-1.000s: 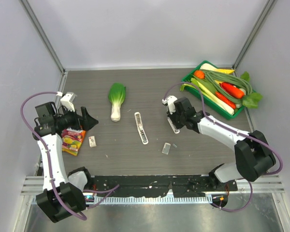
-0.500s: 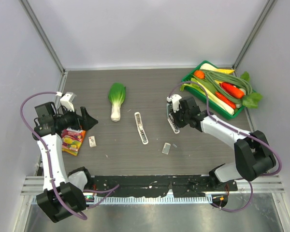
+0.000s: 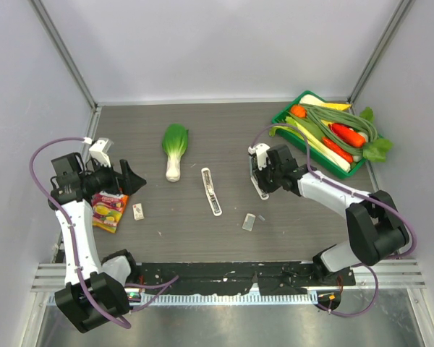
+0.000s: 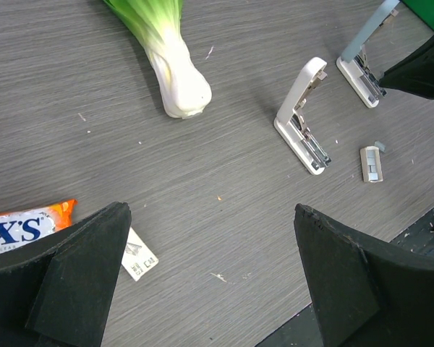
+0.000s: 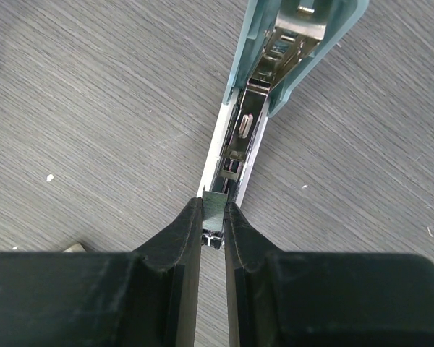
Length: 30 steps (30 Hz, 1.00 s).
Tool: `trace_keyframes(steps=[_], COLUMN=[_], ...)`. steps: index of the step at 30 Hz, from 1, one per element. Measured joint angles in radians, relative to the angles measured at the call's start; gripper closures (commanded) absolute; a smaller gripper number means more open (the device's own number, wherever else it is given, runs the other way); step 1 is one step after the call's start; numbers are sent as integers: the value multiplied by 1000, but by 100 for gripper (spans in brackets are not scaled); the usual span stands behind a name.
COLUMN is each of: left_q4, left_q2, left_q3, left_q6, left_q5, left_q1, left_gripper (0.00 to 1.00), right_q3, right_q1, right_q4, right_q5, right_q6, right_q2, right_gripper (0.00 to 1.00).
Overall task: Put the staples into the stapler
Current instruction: Install the staple into the stapler.
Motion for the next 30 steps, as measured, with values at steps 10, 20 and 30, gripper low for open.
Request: trace_keyframes(steps=[10, 20, 30], left_q4=[0, 0, 0], left_q2=[0, 0, 0], left_q3=[0, 0, -2], left_q6=[0, 0, 0], left_q5=[0, 1, 4], left_q1=[5, 7, 13], left_gripper=[0, 0, 1], right_q3=[0, 0, 0], right_q1=[-2, -8, -13], right_q4=[-1, -3, -3], right_q5=[-7, -11, -18], right_q6=[0, 0, 0], right_q2=[12, 12, 13], right_gripper=[86, 86, 86])
